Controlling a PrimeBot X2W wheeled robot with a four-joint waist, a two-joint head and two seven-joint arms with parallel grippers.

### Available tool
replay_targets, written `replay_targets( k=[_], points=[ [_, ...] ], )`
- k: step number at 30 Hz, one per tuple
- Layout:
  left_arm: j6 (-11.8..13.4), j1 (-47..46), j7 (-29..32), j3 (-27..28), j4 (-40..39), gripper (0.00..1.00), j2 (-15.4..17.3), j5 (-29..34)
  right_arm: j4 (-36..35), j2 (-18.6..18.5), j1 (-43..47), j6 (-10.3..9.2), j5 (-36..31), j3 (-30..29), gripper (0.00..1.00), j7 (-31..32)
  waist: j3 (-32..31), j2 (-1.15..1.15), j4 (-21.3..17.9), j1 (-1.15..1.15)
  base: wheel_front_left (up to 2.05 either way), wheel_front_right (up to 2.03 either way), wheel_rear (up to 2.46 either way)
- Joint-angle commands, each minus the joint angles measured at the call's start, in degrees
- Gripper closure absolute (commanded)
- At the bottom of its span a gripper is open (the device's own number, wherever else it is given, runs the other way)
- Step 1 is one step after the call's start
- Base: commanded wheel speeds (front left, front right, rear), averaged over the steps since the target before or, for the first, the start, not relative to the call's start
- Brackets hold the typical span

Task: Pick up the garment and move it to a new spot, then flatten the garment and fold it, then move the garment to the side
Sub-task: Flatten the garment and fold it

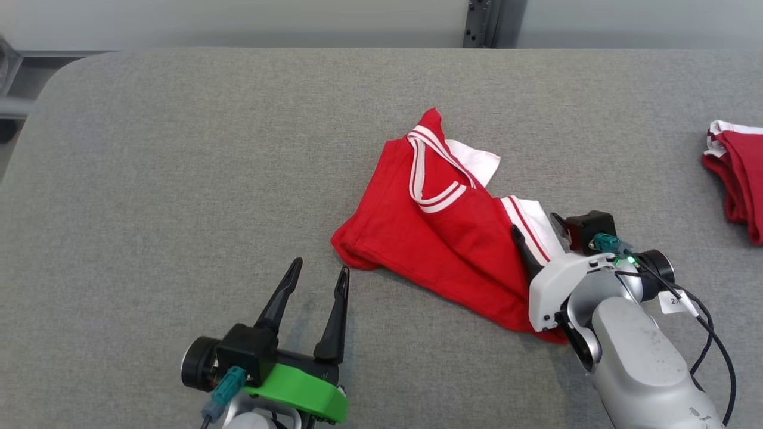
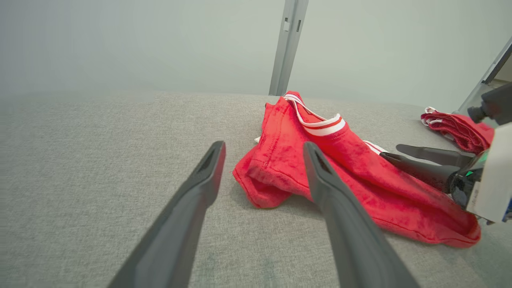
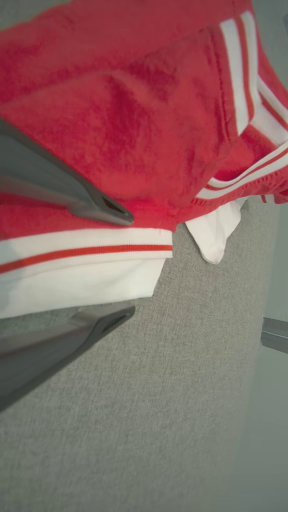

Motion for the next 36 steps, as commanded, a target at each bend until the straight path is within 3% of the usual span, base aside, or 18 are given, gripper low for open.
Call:
replay_targets(
  k=[1,2,3,4,5,6,14,24,30,31,32,33,36],
  points=[
    [-0.27,0.83,-0.01,0.82,-0.19,0.00,-0.18,0.76,1.56,-0.24,-1.14,-0.08,0.98,0.49,0.00,0.55,0.37,0.00,0.85,0.00,0.00,0.00,0.00],
    [-0.37,1.04,-0.01,1.28,-0.25,0.00,-0.37,0.96,2.74,-0.38,-1.52,-0.08,1.69,0.78,0.00,0.81,0.42,0.00,0.99,0.00,0.00,0.00,0.00],
    [-0.54,1.23,-0.01,1.72,-0.26,0.00,-0.58,1.12,4.00,-0.50,-1.98,-0.08,2.38,1.00,0.15,1.13,0.44,0.00,1.07,0.00,0.00,0.00,0.00],
    [-0.68,1.39,-0.01,2.13,-0.23,0.00,-0.78,1.16,5.07,-0.51,-2.33,-0.08,3.02,1.23,0.62,1.39,0.42,0.00,1.11,0.00,0.00,0.00,0.00],
    [-0.85,1.54,-0.01,2.58,-0.20,0.00,-0.96,1.17,6.29,-0.56,-2.64,-0.09,3.75,1.31,0.97,1.79,0.38,0.00,1.10,0.00,0.00,0.00,0.00],
    [-1.04,1.71,-0.01,2.96,-0.17,0.00,-1.10,1.29,7.33,-0.68,-2.89,-0.10,4.36,1.58,1.00,1.93,0.34,0.00,1.05,0.00,0.00,0.00,0.00],
    [-1.88,2.81,0.00,6.14,-0.51,0.00,-1.85,2.77,9.35,-1.30,-6.95,-0.09,8.69,-0.37,1.00,-5.77,-0.18,0.00,-1.74,0.00,0.00,0.00,0.00],
    [-2.93,3.67,0.00,8.69,-1.00,0.00,-2.55,4.61,9.25,-4.57,-5.22,-0.08,6.51,-14.91,1.00,-10.18,-0.23,0.00,-6.49,0.00,0.00,0.00,0.00],
    [-3.38,3.69,0.00,9.69,-0.96,0.00,-2.85,5.07,8.38,-3.68,-1.86,-0.08,3.98,-20.31,1.00,-10.66,0.38,0.00,-8.10,0.00,0.00,0.00,0.00],
    [-3.63,3.65,0.00,9.95,-0.87,0.00,-2.95,5.18,7.71,-3.05,-1.10,-0.08,3.36,-20.96,0.75,-10.75,0.48,0.00,-8.45,0.00,0.00,0.00,0.00],
    [-3.70,3.61,0.00,10.04,-0.82,0.00,-2.97,5.34,7.39,-2.76,-0.80,-0.08,3.25,-21.08,0.44,-10.79,0.49,0.00,-8.55,0.00,0.00,0.00,0.00],
    [-3.69,3.56,0.00,10.13,-0.78,0.00,-3.00,5.44,6.70,-2.44,-0.64,-0.08,3.23,-21.32,0.00,-10.89,0.49,0.00,-8.64,0.00,0.00,0.00,0.00],
    [-3.95,3.47,0.00,10.37,-0.70,0.00,-3.05,5.74,3.35,-1.98,-0.09,-0.08,2.47,-21.99,0.00,-11.05,0.40,0.00,-8.72,0.00,0.00,0.00,0.00]
  ],
)
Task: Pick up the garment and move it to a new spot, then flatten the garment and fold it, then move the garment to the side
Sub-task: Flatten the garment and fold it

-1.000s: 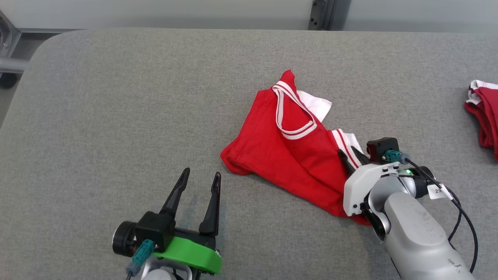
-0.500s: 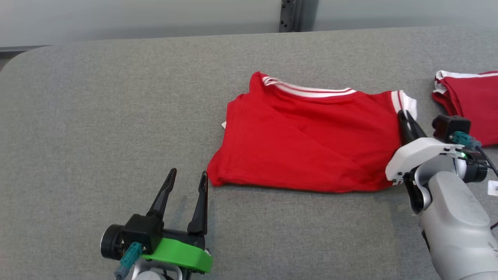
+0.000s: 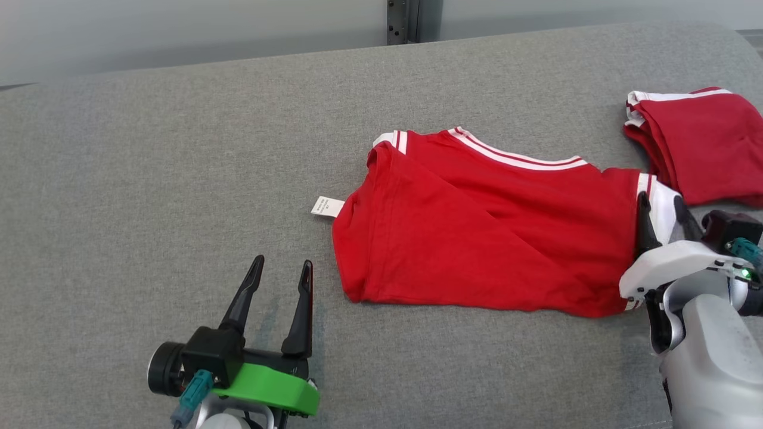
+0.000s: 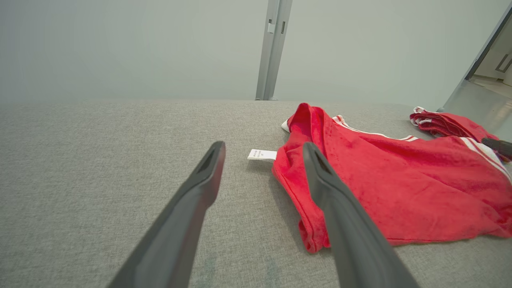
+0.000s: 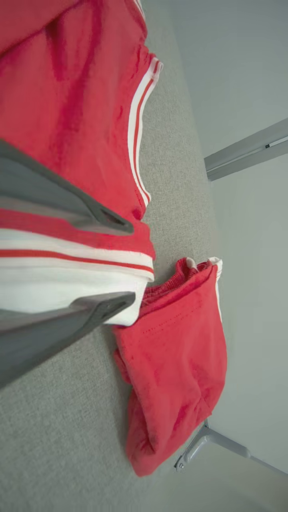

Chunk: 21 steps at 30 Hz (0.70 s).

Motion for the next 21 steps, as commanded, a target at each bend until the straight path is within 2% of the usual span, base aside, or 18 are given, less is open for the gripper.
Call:
replay_targets(
  k=[1,5,8,14,21],
  points=[
    [-0.25,0.57,0.01,0.31,0.05,0.00,-0.02,0.37,-2.28,0.16,0.67,-0.08,-0.73,-0.10,0.00,-0.40,-0.06,0.00,0.08,0.00,0.00,0.00,0.00],
    [-0.55,0.37,0.00,0.42,0.31,0.00,-0.16,0.50,-9.45,1.60,2.06,-0.08,-0.85,3.04,0.00,-0.42,-0.37,0.00,0.98,0.00,0.00,0.00,0.00],
    [-0.62,0.55,0.00,0.30,0.29,0.00,-0.28,0.41,-14.57,2.03,3.94,-0.08,-0.43,8.24,0.00,-0.45,-0.51,0.00,1.74,0.00,0.00,0.00,0.00],
    [-0.66,0.48,0.01,0.55,0.27,0.00,-0.45,0.48,-19.96,2.52,8.10,-0.08,1.15,24.38,0.00,-0.27,-0.29,0.00,3.02,0.00,0.00,0.00,0.00],
    [-0.86,-0.19,0.01,0.28,0.40,0.00,-0.53,0.65,-18.76,-0.61,10.37,-0.08,1.55,41.99,0.00,0.04,0.22,0.00,4.43,0.00,0.00,0.00,0.00]
  ],
)
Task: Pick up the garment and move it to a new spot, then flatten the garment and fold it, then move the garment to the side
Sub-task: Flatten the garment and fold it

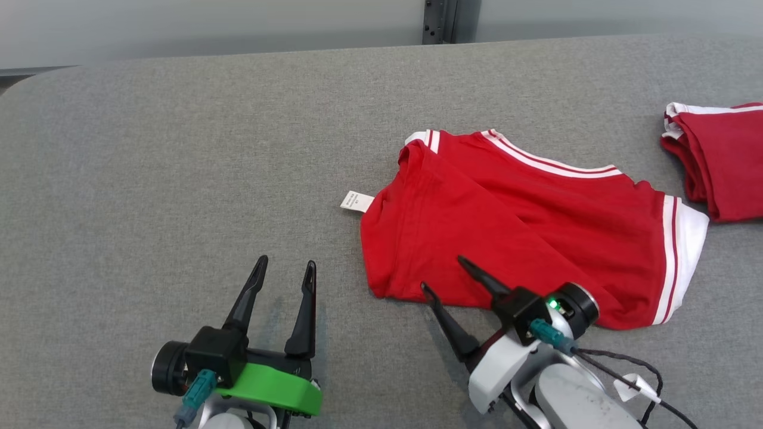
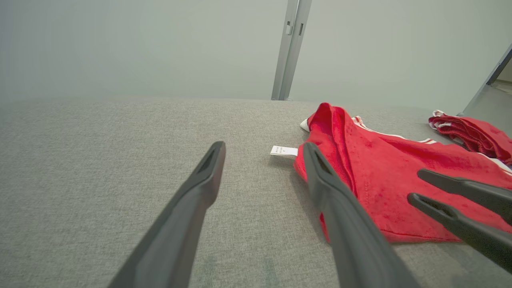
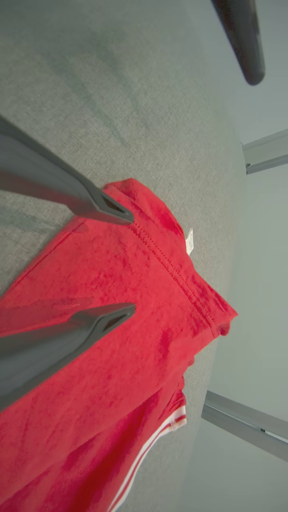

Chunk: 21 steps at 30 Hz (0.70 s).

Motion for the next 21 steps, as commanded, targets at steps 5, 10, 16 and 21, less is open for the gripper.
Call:
replay_targets(
  k=[5,10,16,21],
  points=[
    [0.20,-0.34,0.00,0.18,-0.20,0.00,-0.03,0.08,2.72,-2.65,-0.46,-0.08,-0.92,5.92,0.00,0.11,0.66,0.00,1.27,0.00,0.00,0.00,0.00],
    [0.17,-0.59,-0.01,0.29,-0.28,0.00,-0.07,-0.03,6.83,-2.34,-3.32,-0.08,-4.35,7.22,0.00,-0.18,1.11,0.00,1.91,0.00,0.00,0.00,0.00],
    [0.13,-1.13,0.00,0.22,-0.23,0.00,-0.07,-0.15,13.32,-0.96,-6.58,-0.08,-8.50,8.15,0.00,-0.44,1.57,0.00,2.83,0.00,0.00,0.00,0.00],
    [0.55,-1.01,0.00,0.31,-0.36,0.00,-0.08,-0.53,14.66,-0.34,-7.50,-0.08,-8.71,7.10,1.00,-0.45,1.53,0.00,3.10,0.00,0.00,0.00,0.00]
  ],
)
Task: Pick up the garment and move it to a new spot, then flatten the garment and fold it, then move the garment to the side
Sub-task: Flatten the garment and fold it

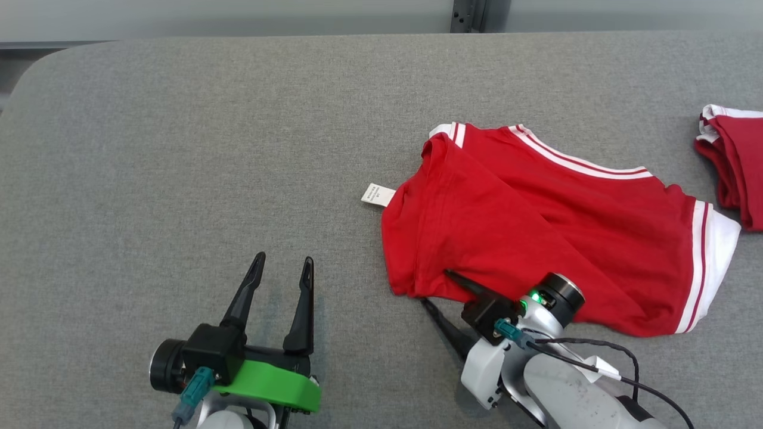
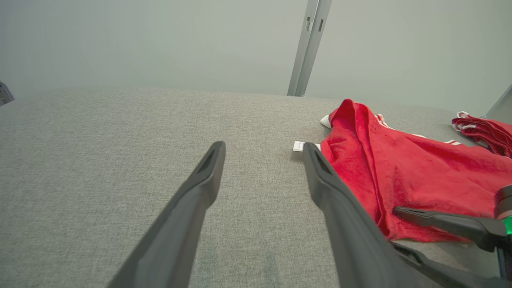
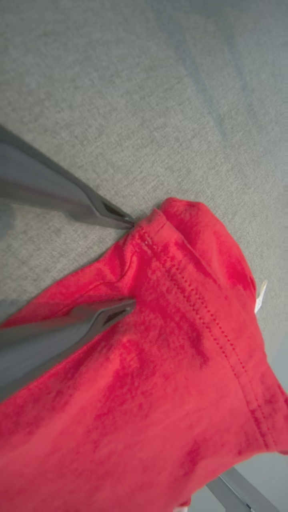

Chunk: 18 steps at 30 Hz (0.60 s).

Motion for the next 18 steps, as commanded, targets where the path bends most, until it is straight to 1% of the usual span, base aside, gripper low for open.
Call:
replay_targets(
  k=[1,7,12,15,18],
  points=[
    [0.40,-0.57,0.01,0.16,-0.19,0.00,0.01,-0.29,-0.30,-0.24,0.33,-0.08,0.40,-0.56,1.00,-0.12,-0.10,0.00,-0.10,0.00,0.00,0.00,0.00],
    [0.46,0.11,0.01,0.39,-0.19,0.00,0.01,-0.25,-5.92,-0.13,3.59,-0.08,3.23,-1.89,1.00,-0.14,-0.82,0.00,-1.09,0.00,0.00,0.00,0.00],
    [0.28,0.70,0.01,0.35,-0.01,0.00,0.02,-0.17,-12.36,-1.00,6.12,-0.08,5.81,-0.87,1.00,-0.15,-1.63,0.00,-1.82,0.00,0.00,0.00,0.00],
    [0.18,0.82,0.00,0.39,-0.02,0.00,0.03,0.01,-15.85,-1.30,6.88,-0.07,7.62,3.44,1.00,-0.15,-2.27,0.00,-1.81,0.00,0.00,0.00,0.00],
    [0.21,0.90,0.00,0.82,-0.24,0.00,0.02,0.20,-17.58,-2.51,6.52,-0.08,11.42,10.81,1.00,0.86,-2.90,0.00,-1.33,0.00,0.00,0.00,0.00]
  ],
)
